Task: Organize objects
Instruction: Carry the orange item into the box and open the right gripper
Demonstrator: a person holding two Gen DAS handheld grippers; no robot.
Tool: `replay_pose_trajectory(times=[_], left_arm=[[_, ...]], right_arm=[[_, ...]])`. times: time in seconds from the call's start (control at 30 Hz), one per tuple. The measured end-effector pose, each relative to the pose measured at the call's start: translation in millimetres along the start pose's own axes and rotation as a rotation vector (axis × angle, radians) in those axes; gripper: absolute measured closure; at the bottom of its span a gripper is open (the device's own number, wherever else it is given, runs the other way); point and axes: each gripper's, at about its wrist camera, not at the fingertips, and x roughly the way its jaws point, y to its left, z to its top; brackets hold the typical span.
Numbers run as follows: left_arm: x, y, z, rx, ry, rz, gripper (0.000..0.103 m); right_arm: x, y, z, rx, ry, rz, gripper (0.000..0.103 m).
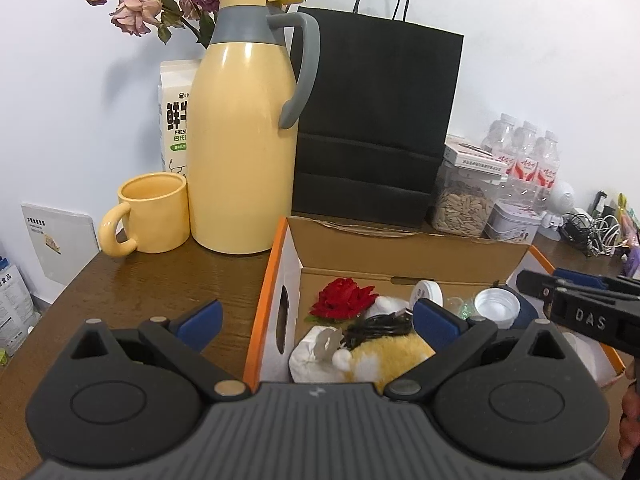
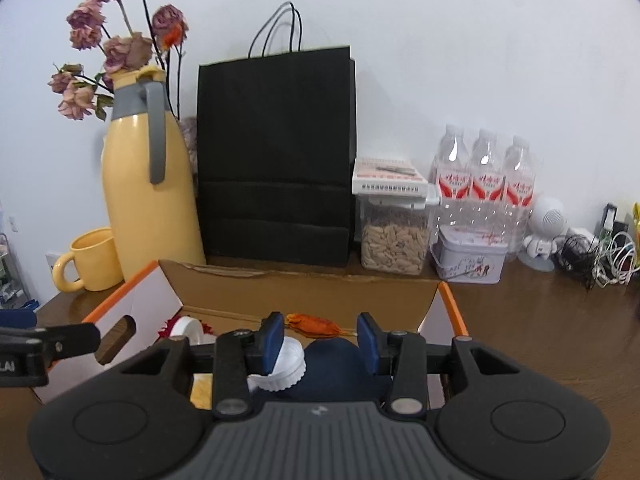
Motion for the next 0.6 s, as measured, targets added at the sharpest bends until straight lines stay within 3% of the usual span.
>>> replay_pose_trajectory(times=[0.03, 0.1, 0.3, 0.4, 0.6], left_arm=[[0.9, -0.5, 0.4, 0.001, 0.001, 0.002, 0.0], [1.5, -0.6, 0.8, 0.002, 0.0, 0.01, 0.0], [-5.5, 0.6, 3.4, -0.002, -0.013, 0.023, 0.0], [-13.2, -1.3, 3.7, 0.006, -0.021, 0.023, 0.0], [-37.1, -2.4, 2.4, 0.017, -0.034, -0.008, 0.0]], right_arm=[[0.9, -1.2, -0.4, 0.006, 0.004, 0.004, 0.043], [-0.4, -2.6, -2.0, 0.008, 0.0, 0.006, 0.028], [-8.6, -6.9, -1.8, 0.017, -0.009, 0.005, 0.006], [-16.7, -7.2, -0.4, 0.02, -0.02, 0.006, 0.0], [-39.8, -4.0, 1.0, 0.024, -0.028, 0.014, 0.0]])
